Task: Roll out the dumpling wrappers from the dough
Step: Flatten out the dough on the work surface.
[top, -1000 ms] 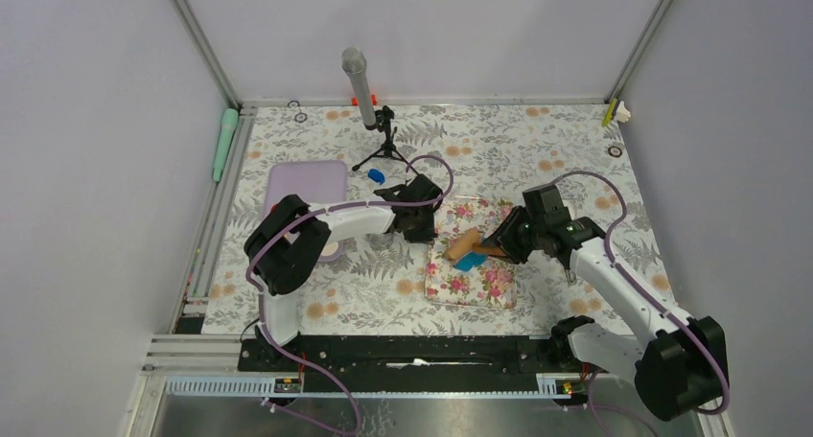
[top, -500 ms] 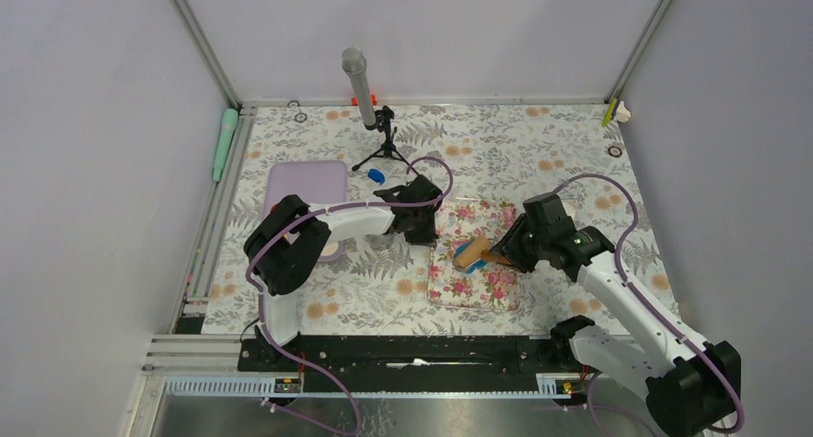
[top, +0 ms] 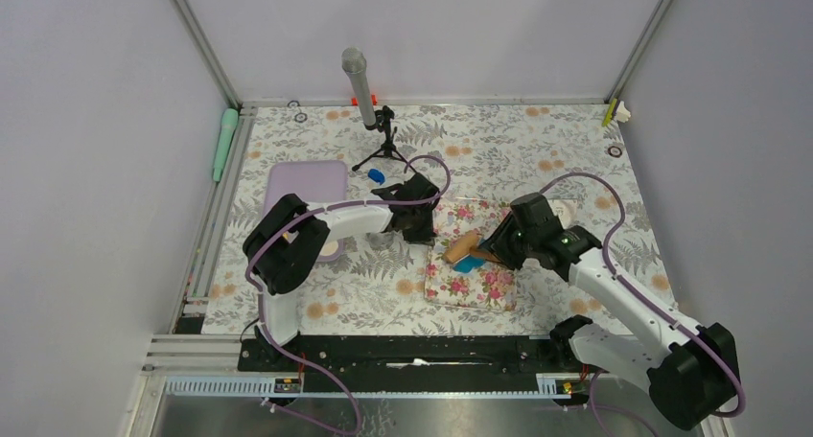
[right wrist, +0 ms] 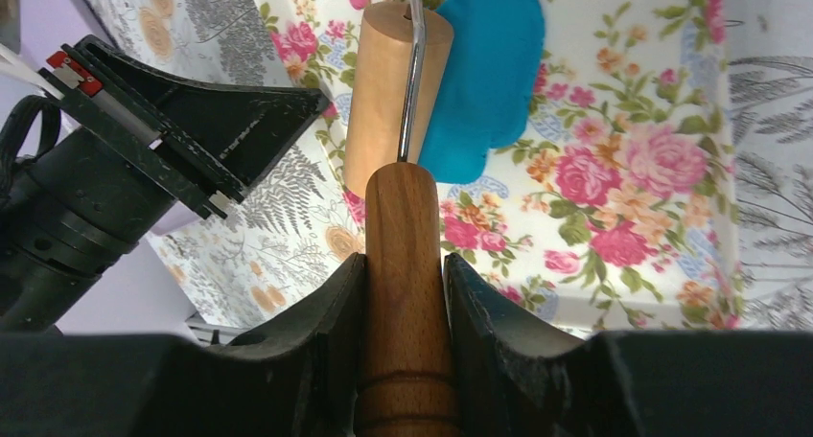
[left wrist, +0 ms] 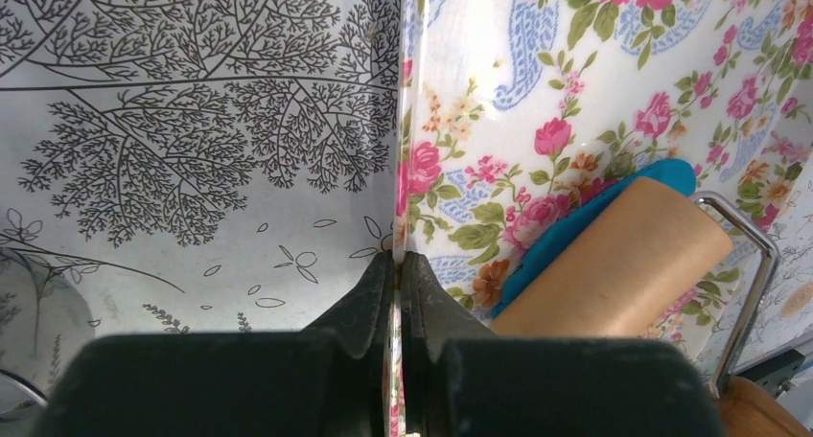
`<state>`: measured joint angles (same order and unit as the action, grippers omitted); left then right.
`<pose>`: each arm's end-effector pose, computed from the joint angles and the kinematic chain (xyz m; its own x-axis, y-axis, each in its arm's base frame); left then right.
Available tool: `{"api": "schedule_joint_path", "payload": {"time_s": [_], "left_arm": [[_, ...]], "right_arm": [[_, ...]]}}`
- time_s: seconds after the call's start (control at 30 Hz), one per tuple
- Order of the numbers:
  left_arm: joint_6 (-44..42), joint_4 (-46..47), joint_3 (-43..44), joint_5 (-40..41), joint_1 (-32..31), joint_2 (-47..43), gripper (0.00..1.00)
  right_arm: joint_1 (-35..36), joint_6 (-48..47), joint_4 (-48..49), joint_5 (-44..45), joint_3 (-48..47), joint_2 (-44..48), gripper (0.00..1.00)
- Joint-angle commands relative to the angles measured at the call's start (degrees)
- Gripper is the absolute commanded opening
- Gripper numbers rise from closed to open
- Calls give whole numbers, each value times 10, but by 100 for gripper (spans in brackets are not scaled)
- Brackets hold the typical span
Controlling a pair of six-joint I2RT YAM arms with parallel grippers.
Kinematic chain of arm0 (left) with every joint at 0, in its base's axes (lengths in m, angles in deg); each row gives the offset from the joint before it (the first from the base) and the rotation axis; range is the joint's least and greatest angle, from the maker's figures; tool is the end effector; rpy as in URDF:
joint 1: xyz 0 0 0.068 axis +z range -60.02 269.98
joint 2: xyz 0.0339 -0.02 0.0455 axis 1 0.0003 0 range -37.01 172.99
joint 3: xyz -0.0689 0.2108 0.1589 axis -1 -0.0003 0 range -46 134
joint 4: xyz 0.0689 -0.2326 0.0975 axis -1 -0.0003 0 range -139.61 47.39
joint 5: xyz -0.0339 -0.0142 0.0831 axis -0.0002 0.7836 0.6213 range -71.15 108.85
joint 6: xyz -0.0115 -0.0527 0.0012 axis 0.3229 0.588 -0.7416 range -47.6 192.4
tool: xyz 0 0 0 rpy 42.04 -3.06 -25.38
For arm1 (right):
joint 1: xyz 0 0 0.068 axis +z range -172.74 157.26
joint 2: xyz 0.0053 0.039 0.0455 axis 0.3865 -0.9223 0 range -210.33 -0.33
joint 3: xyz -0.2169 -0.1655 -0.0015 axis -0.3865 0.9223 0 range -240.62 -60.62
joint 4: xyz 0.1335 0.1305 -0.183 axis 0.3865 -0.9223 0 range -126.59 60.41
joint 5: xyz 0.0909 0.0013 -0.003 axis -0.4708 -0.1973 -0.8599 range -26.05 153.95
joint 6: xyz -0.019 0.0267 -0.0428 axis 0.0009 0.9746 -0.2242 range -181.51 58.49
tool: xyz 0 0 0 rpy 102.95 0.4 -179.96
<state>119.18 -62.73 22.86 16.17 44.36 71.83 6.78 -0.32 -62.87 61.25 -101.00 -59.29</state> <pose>0.2688 -0.2771 0.1569 -0.9474 -0.0727 -0.3117 0.0582 0.9186 -0.3910 0.1758 0.1013 0.2324 -0.7833 0.5624 -0.2650 0.3503 0.7514 0.5591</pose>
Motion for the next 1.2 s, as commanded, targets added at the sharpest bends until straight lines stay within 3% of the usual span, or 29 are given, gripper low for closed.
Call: {"api": "schedule_joint_path", "payload": {"time_s": [0.0,0.3,0.6,1.17], "left_arm": [[-3,-8,-8,20,3,-11,0],[1,-3,-20,23,13,-20,0],[4,5,-36,23,30,-29,0],[-12,20,-37,-6,30,-28,0]], "right_arm": [[12,-8,-93,14,78,-37,0],[13,15,-184,36,96,53,0],[13,9,-251,65,52,66,0],[12,-25,-111,56,62,-65,0]]}}
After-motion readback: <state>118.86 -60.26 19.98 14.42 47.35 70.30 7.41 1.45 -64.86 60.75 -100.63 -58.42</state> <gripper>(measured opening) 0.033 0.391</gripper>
